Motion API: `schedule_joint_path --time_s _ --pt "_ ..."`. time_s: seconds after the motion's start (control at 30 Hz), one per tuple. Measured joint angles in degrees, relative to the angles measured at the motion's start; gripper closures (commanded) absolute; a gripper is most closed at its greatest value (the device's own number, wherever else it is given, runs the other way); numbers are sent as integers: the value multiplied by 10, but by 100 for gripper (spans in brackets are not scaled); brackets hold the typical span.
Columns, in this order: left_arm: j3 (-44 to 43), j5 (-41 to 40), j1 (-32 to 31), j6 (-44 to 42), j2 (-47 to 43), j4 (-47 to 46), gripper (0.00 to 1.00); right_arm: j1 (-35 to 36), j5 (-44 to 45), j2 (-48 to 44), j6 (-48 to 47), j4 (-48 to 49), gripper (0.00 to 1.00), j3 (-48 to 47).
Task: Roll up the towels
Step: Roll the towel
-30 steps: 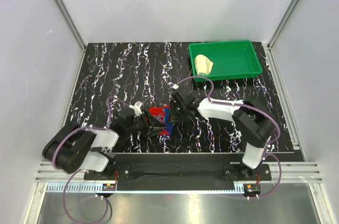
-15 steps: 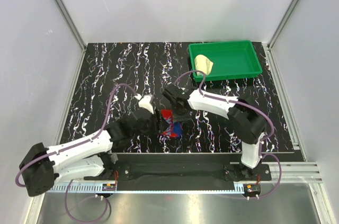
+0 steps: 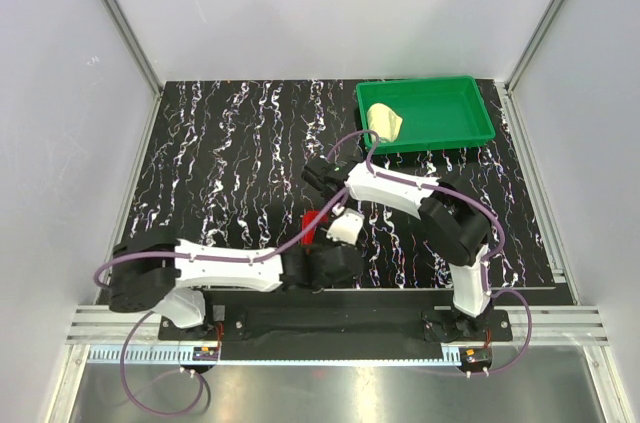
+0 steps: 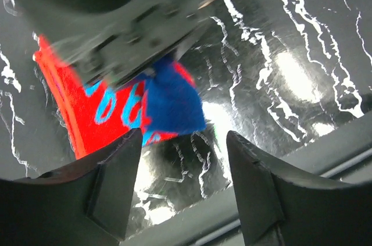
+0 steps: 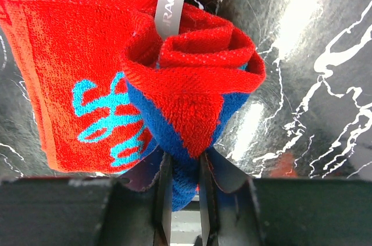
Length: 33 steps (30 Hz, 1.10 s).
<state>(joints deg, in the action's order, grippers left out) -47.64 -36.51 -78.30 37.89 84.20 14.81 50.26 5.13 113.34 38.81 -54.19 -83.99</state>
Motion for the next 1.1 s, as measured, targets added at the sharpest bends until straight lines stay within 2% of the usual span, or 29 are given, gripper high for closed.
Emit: schedule_joint_path --time_s 0.2,0.3,0.5,0.67,0.7,0.77,0.87,0.9,0.93,1.03,1.07,1.1 --pt "-49 -32 -6 -15 74 -1 33 0 -1 0 -2 -11 90 0" --pt "-64 -46 -7 -16 106 2 36 0 -1 0 -3 -12 90 0" --pt "-113 -71 -9 -19 193 30 65 0 -2 0 -10 -12 89 0" --pt "-148 -101 -9 -8 227 72 77 0 0 0 -16 -4 90 6" --pt "-148 -101 -9 -5 227 74 83 0 0 -1 -17 -1 89 8" --pt "-148 -101 -8 0 227 75 88 0 0 -4 -17 3 89 13" --pt "-139 -97 -7 5 217 70 95 0 0 -11 -17 10 81 21" --pt "-132 -95 -6 8 211 67 99 0 -1 -12 -16 12 76 22" --pt "-125 -92 -5 10 203 64 100 0 -1 -13 -16 12 61 23" --pt "-97 -78 -1 23 172 56 100 -1 -3 -13 -14 12 48 23" --pt "-85 -73 1 27 161 53 100 -2 -3 -13 -17 10 39 23" --pt "-74 -69 2 31 149 51 100 -5 -5 -14 -17 9 35 23"
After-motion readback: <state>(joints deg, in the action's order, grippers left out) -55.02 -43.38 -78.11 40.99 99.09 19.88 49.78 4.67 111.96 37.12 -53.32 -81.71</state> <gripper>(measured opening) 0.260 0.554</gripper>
